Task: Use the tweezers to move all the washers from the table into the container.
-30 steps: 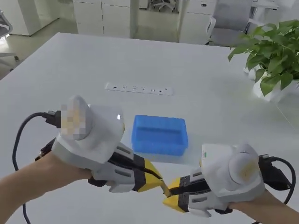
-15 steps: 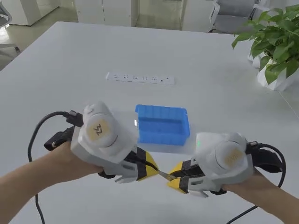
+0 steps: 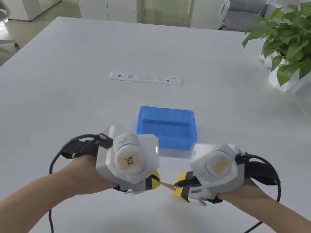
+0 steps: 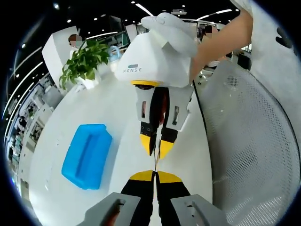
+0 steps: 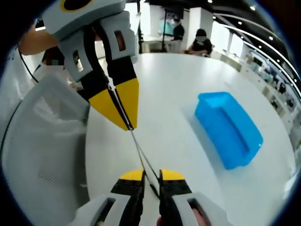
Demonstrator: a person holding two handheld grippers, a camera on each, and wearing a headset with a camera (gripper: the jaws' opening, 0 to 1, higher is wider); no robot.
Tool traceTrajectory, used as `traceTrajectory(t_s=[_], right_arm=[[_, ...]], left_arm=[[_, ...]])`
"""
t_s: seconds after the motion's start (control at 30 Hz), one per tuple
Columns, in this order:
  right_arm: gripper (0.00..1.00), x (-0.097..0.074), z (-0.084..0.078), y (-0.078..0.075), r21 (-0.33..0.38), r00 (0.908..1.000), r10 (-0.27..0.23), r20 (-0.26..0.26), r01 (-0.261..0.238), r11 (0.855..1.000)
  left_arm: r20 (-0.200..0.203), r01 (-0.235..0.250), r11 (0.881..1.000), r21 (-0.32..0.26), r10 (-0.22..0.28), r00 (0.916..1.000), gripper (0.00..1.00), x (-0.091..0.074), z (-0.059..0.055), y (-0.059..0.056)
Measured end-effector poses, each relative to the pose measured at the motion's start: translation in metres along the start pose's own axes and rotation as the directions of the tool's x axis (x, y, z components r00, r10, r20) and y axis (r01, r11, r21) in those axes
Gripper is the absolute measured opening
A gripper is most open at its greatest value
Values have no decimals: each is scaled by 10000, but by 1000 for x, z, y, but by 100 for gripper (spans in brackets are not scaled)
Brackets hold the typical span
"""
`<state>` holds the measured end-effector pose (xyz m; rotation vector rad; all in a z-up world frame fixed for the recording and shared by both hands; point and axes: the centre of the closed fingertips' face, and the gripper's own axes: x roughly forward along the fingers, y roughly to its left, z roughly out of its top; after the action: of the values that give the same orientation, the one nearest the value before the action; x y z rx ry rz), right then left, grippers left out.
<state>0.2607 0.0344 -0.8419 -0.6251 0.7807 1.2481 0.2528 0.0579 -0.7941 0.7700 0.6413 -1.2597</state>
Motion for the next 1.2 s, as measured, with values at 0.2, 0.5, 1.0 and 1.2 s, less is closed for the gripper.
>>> traceTrajectory(t_s=[0.2, 0.5, 1.0, 1.2], right_arm=[[8, 8, 0, -16, 90, 9994, -223, -260, 225, 9997], [9, 22, -1, -29, -38, 9977, -312, -604, 310, 9995], [12, 26, 0, -34, 1587, 9997, -201, -164, 224, 9871], [16, 13, 10, -31, 2501, 9971, -365, 663, 188, 9680]], left_arm=[[-89, -200, 9991, -372, 197, 9998, 0, 12, -16, 14], [-879, -31, 9995, -309, 4, 9961, 0, 30, -39, 28], [-1716, 88, 9986, -526, -177, 9850, 0, 47, -65, 33], [-1691, 183, 9993, -330, -236, 9853, 0, 44, -66, 33]])
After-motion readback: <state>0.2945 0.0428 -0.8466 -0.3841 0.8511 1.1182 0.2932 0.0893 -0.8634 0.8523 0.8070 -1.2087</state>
